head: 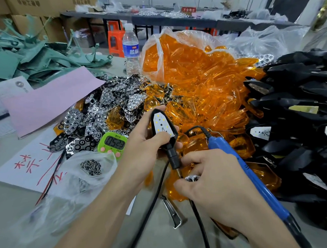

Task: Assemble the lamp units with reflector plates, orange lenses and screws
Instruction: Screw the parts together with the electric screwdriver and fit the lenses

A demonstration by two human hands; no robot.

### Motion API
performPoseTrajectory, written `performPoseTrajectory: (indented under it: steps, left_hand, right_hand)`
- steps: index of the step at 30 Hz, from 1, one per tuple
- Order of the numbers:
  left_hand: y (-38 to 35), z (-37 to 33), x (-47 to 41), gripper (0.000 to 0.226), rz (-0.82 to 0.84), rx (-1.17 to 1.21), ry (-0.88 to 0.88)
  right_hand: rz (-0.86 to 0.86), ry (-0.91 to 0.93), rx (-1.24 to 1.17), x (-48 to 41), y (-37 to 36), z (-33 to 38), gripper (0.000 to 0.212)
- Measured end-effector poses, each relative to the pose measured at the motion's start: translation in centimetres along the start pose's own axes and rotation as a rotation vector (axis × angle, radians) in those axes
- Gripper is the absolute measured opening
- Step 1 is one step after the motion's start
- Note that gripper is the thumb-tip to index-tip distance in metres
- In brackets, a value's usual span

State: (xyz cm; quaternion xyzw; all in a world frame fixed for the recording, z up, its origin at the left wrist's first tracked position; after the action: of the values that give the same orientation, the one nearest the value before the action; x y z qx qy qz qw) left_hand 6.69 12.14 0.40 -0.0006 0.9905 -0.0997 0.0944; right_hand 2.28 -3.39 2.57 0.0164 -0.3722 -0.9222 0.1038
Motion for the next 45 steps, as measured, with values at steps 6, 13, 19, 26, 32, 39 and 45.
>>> performPoseTrajectory:
  steps: [6,13,19,26,32,39,45]
  left_hand:
    - [-0.1,0.4,0.2,0.049,0.01,0.056,0.022]
    - [-0.6,0.4,0.4,0.035,0.007,0.087,0.01]
    - [-1.1,0.6,0.6,0.035,0.091,-0.008,0.046]
    - [-3.0,1.0,2.0,0.035,0.31,-0.013,0.099]
    - [-3.5,0.8,2.4,0.044,0.367,-0.044,0.061]
    - [-4.0,0.9,2.6,0.049,0.322,0.001,0.086]
    - [-3.9,1.0,2.7,0.049,0.329,0.084,0.154]
  right_hand:
    - [0.0,0.009,0.094,-0.3,-0.8,-0.6,0.026]
    - [0.016,0.006,0.111,-0.2,-1.0,-0.8,0.026]
    - [-0.305,0.006,-0.25,-0.4,2.2,-1.1,0.015]
    - [-0.478,0.043,-0.325,-0.5,1.8,-1.2,0.009]
    - [-0.316,-0.019,-0.559,-1.4,1.8,-2.2,0.018]
    - [-0.214,-0.071,-0.734,-1.6,1.8,-2.3,0.033]
    - [-0.233,-0.064,-0.67,-1.5,2.0,-2.3,0.029]
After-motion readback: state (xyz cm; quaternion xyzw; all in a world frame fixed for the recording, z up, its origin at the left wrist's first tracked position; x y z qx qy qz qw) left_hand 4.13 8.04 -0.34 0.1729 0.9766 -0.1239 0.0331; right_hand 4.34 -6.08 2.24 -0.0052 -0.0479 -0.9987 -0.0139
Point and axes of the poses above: each hand's wrist, its own x-axis away from the middle knuckle, its own y-axis out of the back of the hand, z = x × y, the point moved 5 cm from there along -x, towards the middle knuckle, and after that the axes turned 3 degrees about -y, right-handed, at the moved point
